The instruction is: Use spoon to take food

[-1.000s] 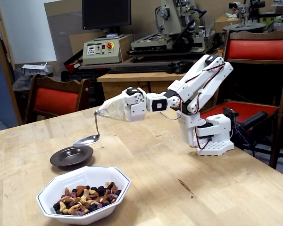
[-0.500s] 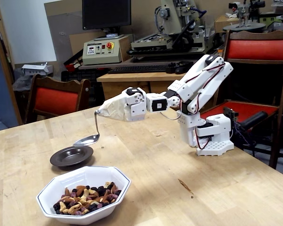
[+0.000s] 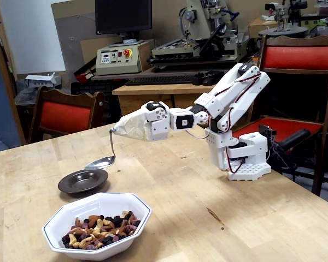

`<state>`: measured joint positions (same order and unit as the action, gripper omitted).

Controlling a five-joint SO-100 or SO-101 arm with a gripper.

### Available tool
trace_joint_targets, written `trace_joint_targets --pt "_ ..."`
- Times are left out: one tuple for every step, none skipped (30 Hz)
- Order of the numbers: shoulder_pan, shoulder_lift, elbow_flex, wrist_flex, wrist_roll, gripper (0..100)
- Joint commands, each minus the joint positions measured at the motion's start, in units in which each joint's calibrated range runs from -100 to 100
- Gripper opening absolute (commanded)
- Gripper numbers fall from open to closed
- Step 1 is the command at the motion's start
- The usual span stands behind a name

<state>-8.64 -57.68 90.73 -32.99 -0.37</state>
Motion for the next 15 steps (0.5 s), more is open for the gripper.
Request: trace_joint_targets --pt "0.4 -1.7 -0.6 -0.5 -0.2 4" --pt "0.4 -1.7 -0.6 -0.3 -0.2 4" --pt "0.4 -1.7 -0.6 -0.2 -0.2 4" --pt "0.4 -1.7 -0.6 -0.2 -0.2 4" --pt "0.4 -1.7 -0.6 -0.2 -0.2 4" --pt "0.3 -1.7 -0.6 -0.2 -0.2 4" --pt "0.1 -1.7 -0.6 -0.1 -0.2 4" --pt "0.0 -1.7 -0.6 -0.1 -0.2 4" --pt "0.0 -1.7 -0.6 -0.1 -0.2 4" --pt "-0.1 -1.4 -0.6 -0.1 -0.2 4" --pt "-0.1 -1.2 -0.6 -0.1 -0.2 4" --pt "-0.1 -0.9 -0.6 -0.1 -0.2 4" --pt "-0.1 -0.8 -0.6 -0.1 -0.2 4" --pt "-0.1 -0.8 -0.6 -0.1 -0.2 4" --pt "-0.1 -0.8 -0.6 -0.1 -0.2 4"
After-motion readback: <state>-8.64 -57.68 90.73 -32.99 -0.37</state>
